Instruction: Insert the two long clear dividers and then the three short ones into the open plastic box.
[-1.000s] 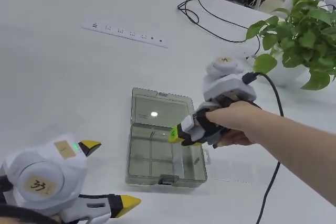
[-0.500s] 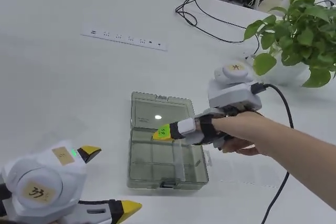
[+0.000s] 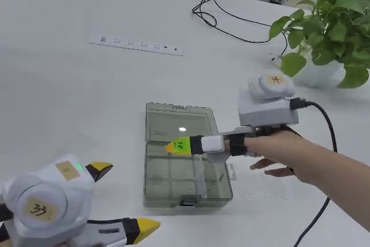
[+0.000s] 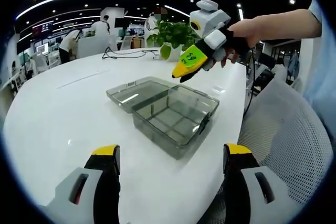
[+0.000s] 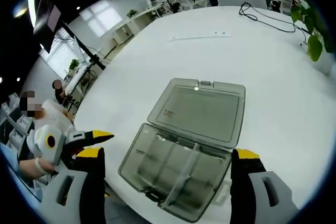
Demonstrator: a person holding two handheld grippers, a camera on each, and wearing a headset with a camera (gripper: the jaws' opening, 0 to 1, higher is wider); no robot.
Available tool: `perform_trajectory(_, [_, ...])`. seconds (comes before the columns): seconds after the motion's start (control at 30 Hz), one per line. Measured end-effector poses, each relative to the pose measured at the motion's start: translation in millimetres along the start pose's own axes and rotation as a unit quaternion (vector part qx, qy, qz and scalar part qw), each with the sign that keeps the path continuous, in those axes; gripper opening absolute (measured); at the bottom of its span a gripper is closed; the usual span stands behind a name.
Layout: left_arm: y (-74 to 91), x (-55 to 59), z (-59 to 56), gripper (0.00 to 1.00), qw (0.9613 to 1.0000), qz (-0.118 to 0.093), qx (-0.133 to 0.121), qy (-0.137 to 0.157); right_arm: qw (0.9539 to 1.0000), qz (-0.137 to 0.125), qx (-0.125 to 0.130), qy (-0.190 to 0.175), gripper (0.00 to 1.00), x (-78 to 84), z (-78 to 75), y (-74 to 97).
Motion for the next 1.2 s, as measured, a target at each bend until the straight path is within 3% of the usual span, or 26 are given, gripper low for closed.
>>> perform_trajectory(0.17, [2.2,-1.3,0.4,0.82,1.0000,0.003,-0.005,0.000,0.9997,-0.019,-0.011,-0.008,1.00,3.8,-4.4,7.8])
perform_trajectory(0.2, [2.9,-1.5,0.7,0.82,1.0000,0.003,-0.006,0.000,0.9991,-0.033,-0.025,0.003,1.00,2.6,-2.5,9.3])
perform_trajectory(0.4, [6.8,-2.6,6.9,0.82,0.9996,0.003,-0.018,0.022,0.9982,-0.056,-0.020,0.013,1.00,12.1,-13.4,23.8])
perform_trajectory(0.47, [7.9,-2.4,9.3,0.82,0.9994,0.004,-0.022,0.026,0.9969,-0.069,-0.032,0.017,1.00,14.5,-14.7,28.7])
perform_trajectory(0.53, [9.2,-2.1,12.7,0.82,0.9991,0.005,-0.026,0.032,0.9953,-0.077,-0.043,0.038,1.00,17.1,-15.6,34.3])
perform_trajectory(0.6, [10.5,-1.8,17.1,0.82,0.9986,0.006,-0.035,0.039,0.9952,-0.070,-0.036,0.059,1.00,24.0,-16.7,40.4])
perform_trajectory(0.73, [12.4,0.0,27.5,0.81,0.9973,0.010,-0.050,0.053,0.9905,-0.077,-0.042,0.105,1.00,32.0,-13.3,50.3])
perform_trajectory(0.8, [13.1,1.2,31.5,0.81,0.9968,0.013,-0.056,0.055,0.9905,-0.065,-0.045,0.113,1.00,39.0,-13.0,53.1])
perform_trajectory(1.0, [13.8,5.0,49.8,0.81,0.9944,0.031,-0.078,0.065,0.9805,-0.067,-0.057,0.176,1.00,49.8,-15.7,61.7])
perform_trajectory(1.2, [13.3,10.0,65.9,0.82,0.9920,0.059,-0.091,0.064,0.9729,-0.083,-0.069,0.204,1.00,54.5,-10.8,69.4])
Point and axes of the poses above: the centre of the closed fingertips' face, and the gripper's own axes: y roughly backward along the fingers, z roughly to its left, x roughly out of its underside, the point moved 3 cm from there along y, roughly backward along the fingers, and after that the axes turned 12 degrees about -x, right-handed, at the moved point
